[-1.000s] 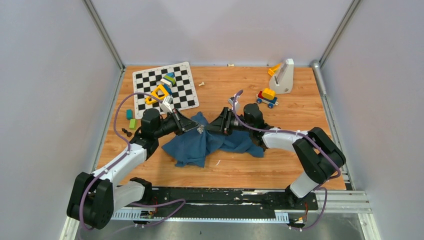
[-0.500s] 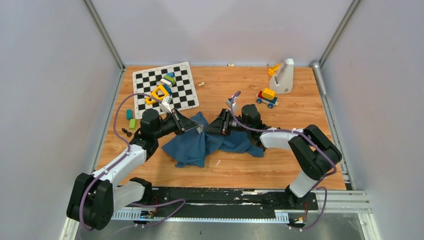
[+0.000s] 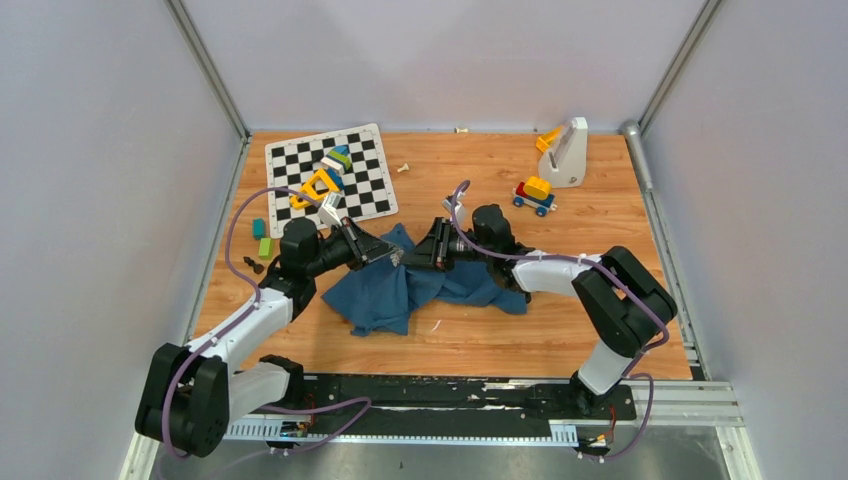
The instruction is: Remove the brooch from the garment
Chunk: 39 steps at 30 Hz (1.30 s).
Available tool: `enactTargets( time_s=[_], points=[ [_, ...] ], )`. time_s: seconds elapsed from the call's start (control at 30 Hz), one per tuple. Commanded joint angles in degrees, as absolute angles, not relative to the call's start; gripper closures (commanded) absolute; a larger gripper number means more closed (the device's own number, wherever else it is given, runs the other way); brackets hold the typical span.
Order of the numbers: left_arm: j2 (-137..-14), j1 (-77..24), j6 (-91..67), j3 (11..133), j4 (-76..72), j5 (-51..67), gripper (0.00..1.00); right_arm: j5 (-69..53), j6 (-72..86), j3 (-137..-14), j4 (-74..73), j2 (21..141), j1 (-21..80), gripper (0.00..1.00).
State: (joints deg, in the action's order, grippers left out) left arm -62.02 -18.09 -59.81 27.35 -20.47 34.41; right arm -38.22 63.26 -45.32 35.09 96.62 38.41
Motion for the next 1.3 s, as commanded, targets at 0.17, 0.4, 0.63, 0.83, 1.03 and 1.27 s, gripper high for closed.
enactTargets(
  time_s=[0.17,0.4,0.63,0.83,1.03,1.27],
  points=[
    [-61.7,-18.3,-59.7,26.7,-24.6,36.2,1.00,-35.9,60.1,-47.8,33.1,96.8,39.8,0.71],
    [-62.3,-18.3,-60.1,27.1,-25.4,36.8,1.00,-36.7,59.9,-48.5,32.9,97.5,39.9,0.71],
    [-62.1,-18.3,-56.9,28.5,-22.0,34.9,1.00,-38.6,55.2,-46.7,34.9,95.3,40.4,0.58],
    [-62.6,-18.0,-52.4,31.1,-16.8,32.3,1.00,-36.0,51.1,-42.0,33.8,89.3,40.4,0.39],
    [-62.5,-17.8,-51.4,32.0,-15.8,32.0,1.00,-30.9,50.4,-38.9,30.7,84.6,39.9,0.37],
    [-59.2,-17.8,-38.6,38.1,-0.4,23.2,1.00,-28.6,47.1,-38.9,27.1,83.6,39.7,0.30]
  ],
)
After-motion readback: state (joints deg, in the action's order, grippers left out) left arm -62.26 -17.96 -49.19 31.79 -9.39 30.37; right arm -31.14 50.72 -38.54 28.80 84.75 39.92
